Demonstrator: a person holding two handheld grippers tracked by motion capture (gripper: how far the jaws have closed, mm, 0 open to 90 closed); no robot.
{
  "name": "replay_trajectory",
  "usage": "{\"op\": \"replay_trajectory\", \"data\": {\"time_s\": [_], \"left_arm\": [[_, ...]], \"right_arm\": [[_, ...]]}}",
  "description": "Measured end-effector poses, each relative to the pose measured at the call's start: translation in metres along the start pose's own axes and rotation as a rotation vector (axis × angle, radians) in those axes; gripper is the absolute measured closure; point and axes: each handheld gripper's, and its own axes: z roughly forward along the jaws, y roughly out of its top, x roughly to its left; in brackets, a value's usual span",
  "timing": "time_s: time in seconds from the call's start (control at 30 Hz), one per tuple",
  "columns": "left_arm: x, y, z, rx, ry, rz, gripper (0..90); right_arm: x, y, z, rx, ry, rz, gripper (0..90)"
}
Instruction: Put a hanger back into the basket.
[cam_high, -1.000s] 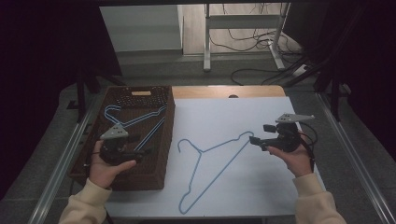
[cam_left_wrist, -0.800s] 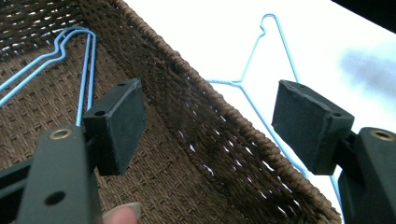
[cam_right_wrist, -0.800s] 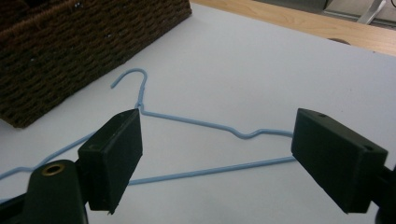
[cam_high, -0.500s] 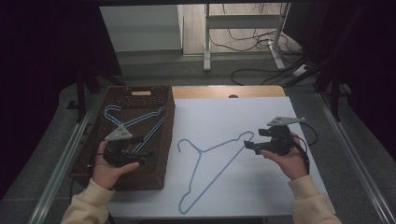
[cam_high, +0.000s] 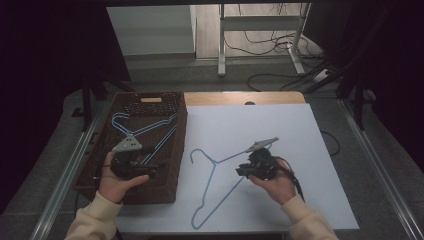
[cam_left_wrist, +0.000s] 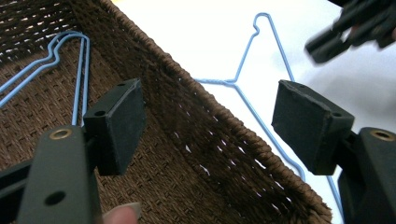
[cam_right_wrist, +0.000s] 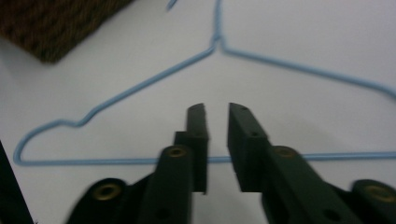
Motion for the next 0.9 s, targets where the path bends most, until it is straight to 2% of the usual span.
{"op": "replay_trajectory", "data": {"time_s": [0.1,0.27,0.37,0.47,0.6,0.73,0.8,0.9], "left_arm": [[0.000,-0.001,0.001,0.005,0.001,0.001,25.5],[-0.001,-0.002,0.002,0.014,0.004,0.011,25.5],[-0.003,-0.002,0.003,0.019,0.005,0.017,25.5],[-0.004,-0.002,0.004,0.024,0.008,0.023,25.5],[-0.005,-0.002,0.003,0.022,0.009,0.028,25.5],[-0.005,-0.003,0.003,0.022,0.011,0.024,25.5],[-0.005,-0.003,0.002,0.022,0.011,0.026,25.5],[-0.005,-0.003,0.002,0.023,0.013,0.026,25.5]], "right_arm": [[0.016,0.002,0.025,0.099,0.017,-0.039,89.1],[0.024,0.001,0.047,0.181,0.032,-0.066,89.4],[0.027,-0.002,0.056,0.241,0.027,-0.077,89.5],[0.025,-0.004,0.053,0.252,0.027,-0.068,89.5],[0.016,-0.011,0.045,0.273,0.017,-0.043,89.6],[0.001,-0.020,0.031,0.294,-0.032,-0.023,89.6],[-0.012,-0.026,0.020,0.299,-0.076,0.010,89.6],[-0.035,-0.035,0.008,0.284,-0.091,0.071,89.6]]}}
